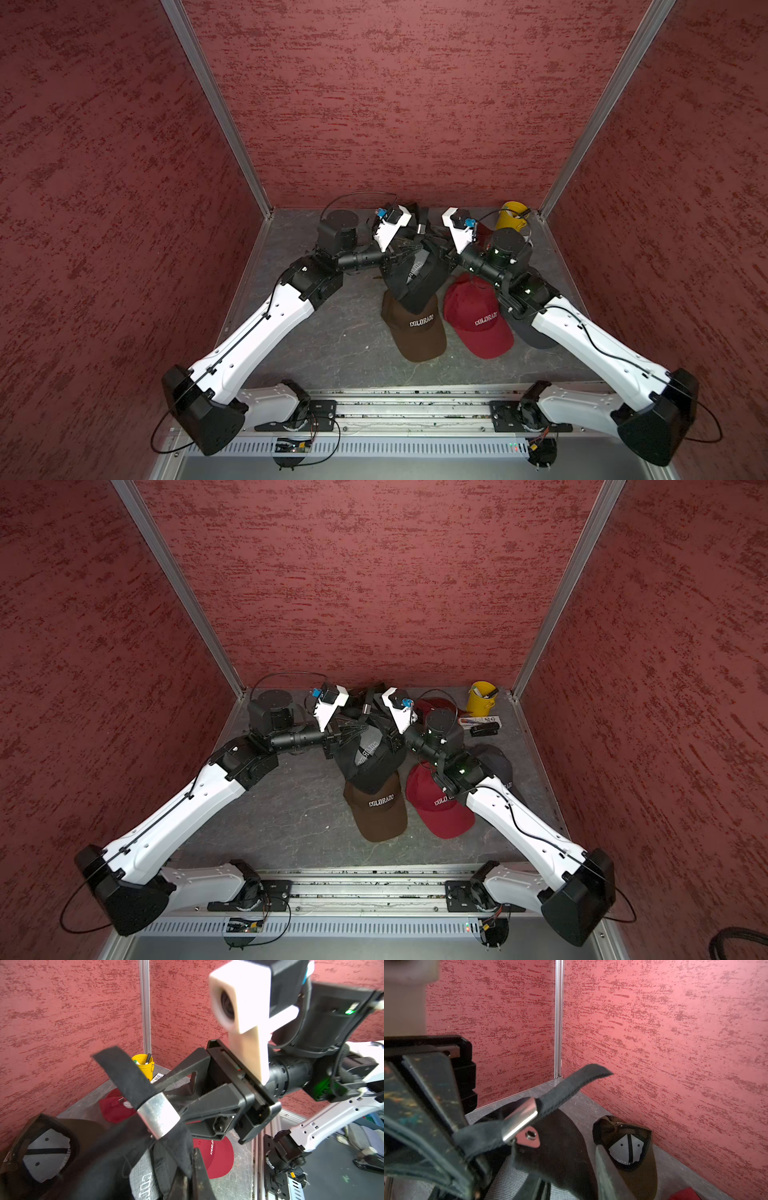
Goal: Open the adjustable buckle of the baseball cap
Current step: Pull the adjustable strap on the baseball cap.
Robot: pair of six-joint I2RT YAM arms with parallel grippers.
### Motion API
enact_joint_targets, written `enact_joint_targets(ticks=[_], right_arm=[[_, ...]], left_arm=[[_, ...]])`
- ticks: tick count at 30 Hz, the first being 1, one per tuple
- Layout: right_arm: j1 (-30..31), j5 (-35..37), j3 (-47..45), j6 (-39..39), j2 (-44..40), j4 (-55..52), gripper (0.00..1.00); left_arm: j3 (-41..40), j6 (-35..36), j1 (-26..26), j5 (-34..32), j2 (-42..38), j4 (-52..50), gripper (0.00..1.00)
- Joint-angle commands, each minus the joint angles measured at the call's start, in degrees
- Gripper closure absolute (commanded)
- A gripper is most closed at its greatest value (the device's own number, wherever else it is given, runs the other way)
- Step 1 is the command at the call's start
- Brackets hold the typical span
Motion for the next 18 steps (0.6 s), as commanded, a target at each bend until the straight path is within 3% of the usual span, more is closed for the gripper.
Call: enact_joint_targets(ticks=[1,7,14,18], right_arm=[[0.7,-2.1,-1.3,-1.6,-1.6,3.7,0.64],[1.0,-3.2,-1.7,-0.8,-2.2,5.8,0.7],[1.0,0.0,-1.7,1.4,-1.4,8.6,0.95],[1.0,5.0,-1.4,3.8,-1.2,10.2,1.0]], left_arm=[[1.4,-0.5,0.2,3.3,0.8,-0.5,1.0],[1.8,-0.9,0.2,4.3,1.8,-0.2,1.0],[2.7,-1.0,0.2,5.3,2.8,-1.1,1.0],[2.6,-0.3,0.2,4.7,2.6,-2.4,1.0]])
